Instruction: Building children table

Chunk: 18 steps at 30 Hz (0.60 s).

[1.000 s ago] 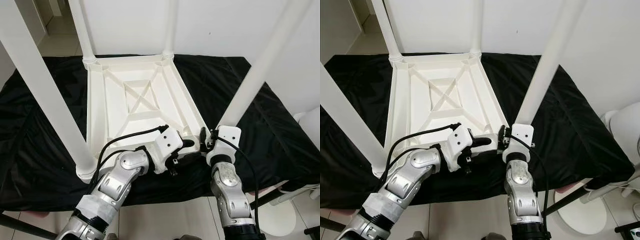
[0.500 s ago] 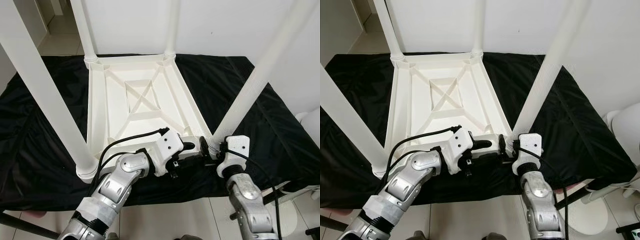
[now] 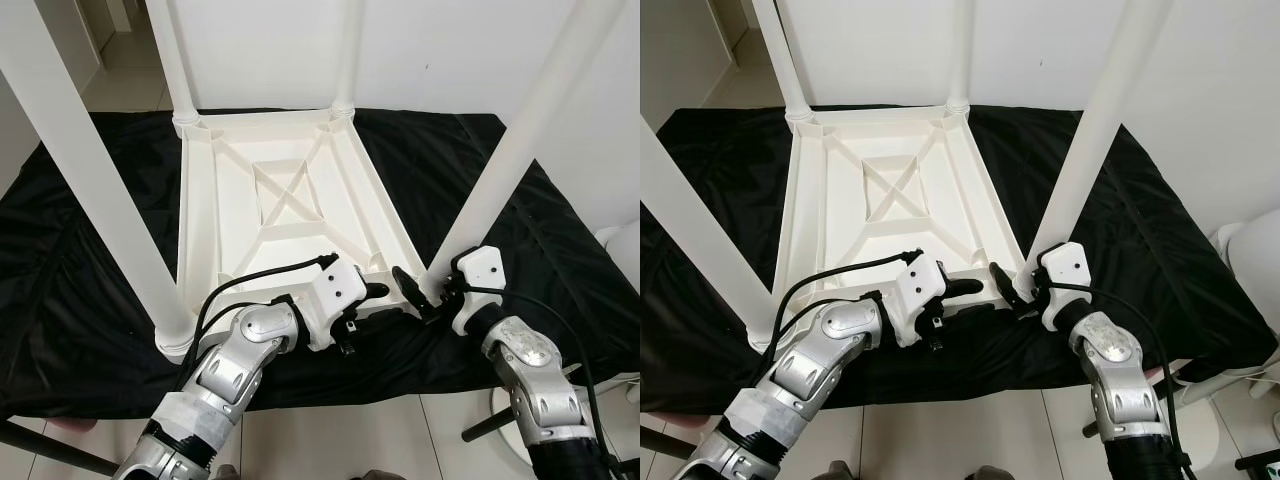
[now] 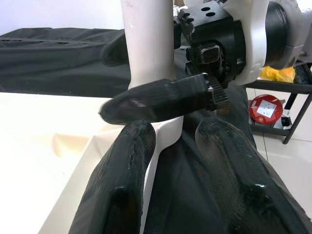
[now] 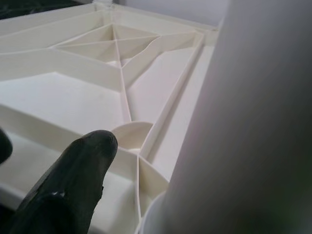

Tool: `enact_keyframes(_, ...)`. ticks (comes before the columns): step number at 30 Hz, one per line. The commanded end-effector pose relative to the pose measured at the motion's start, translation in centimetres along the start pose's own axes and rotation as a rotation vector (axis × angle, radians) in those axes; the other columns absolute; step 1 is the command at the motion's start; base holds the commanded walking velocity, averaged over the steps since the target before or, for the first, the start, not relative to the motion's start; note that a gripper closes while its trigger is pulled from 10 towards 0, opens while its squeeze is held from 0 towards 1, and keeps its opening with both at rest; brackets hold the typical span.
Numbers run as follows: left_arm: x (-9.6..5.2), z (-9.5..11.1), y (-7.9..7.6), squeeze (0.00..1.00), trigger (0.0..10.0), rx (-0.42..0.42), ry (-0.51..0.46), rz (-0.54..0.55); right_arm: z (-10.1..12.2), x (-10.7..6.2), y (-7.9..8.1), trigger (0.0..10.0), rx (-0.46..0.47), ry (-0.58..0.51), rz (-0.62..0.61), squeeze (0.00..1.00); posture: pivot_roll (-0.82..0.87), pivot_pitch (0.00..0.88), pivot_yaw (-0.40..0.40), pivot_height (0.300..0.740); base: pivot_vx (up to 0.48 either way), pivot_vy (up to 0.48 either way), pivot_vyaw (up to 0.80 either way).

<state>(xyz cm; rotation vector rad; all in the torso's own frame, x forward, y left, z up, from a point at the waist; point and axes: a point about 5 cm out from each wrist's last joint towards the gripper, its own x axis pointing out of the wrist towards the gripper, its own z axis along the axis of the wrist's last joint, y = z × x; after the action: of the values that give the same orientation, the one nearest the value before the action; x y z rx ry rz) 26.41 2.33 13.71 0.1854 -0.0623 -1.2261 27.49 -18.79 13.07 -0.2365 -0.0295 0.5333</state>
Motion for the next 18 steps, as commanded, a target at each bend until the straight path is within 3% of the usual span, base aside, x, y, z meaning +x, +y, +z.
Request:
enact_keyframes(1, 0.0, 0.1, 0.1, 0.00, 10.0, 0.018, 0.004, -0.014, -0.4, 0.2, 0.1, 1.5, 0.012, 0.019, 0.039, 0.00, -0.01, 0.000, -0.020, 0.740, 0.000, 0.000, 0.00)
enact_keyframes(2, 0.0, 0.1, 0.1, 0.00, 10.0, 0.018, 0.004, -0.014, -0.4, 0.2, 0.1, 1.5, 0.012, 0.019, 0.039, 0.00, -0.01, 0.000, -0.020, 0.740, 0.000, 0.000, 0.00)
enact_keyframes(3, 0.0, 0.1, 0.2, 0.00, 10.0, 0.019, 0.004, -0.008, -0.7, 0.2, 0.0, 0.0, 0.015, 0.037, 0.057, 0.00, -0.01, 0.000, -0.022, 0.740, 0.000, 0.000, 0.00)
enact_keyframes(10, 0.0, 0.1, 0.1, 0.00, 10.0, 0.017, 0.003, 0.005, -1.6, -0.3, -0.1, 0.0, 0.048, 0.074, 0.109, 0.00, 0.00, 0.000, -0.028, 0.740, 0.000, 0.000, 0.00)
enact_keyframes(14, 0.0, 0.1, 0.1, 0.00, 10.0, 0.017, 0.003, 0.005, -1.7, -0.5, -0.1, 0.0, 0.056, 0.072, 0.098, 0.00, -0.01, 0.000, -0.027, 0.740, 0.000, 0.000, 0.00)
enact_keyframes(16, 0.0, 0.1, 0.1, 0.00, 10.0, 0.016, 0.004, 0.003, -2.0, -0.5, -0.3, 0.2, 0.010, 0.094, 0.027, 0.00, -0.01, 0.000, -0.023, 0.740, 0.000, 0.000, 0.00)
enact_keyframes(17, 0.0, 0.1, 0.1, 0.00, 10.0, 0.016, 0.004, 0.002, -2.2, -0.5, -0.6, 7.1, -0.011, 0.102, -0.025, 0.00, -0.01, 0.000, -0.023, 0.740, 0.000, 0.000, 0.00)
enact_keyframes(18, 0.0, 0.1, 0.1, 0.00, 10.0, 0.016, 0.004, 0.002, -2.2, -0.5, -0.6, 7.1, -0.011, 0.102, -0.025, 0.00, -0.01, 0.000, -0.023, 0.740, 0.000, 0.000, 0.00)
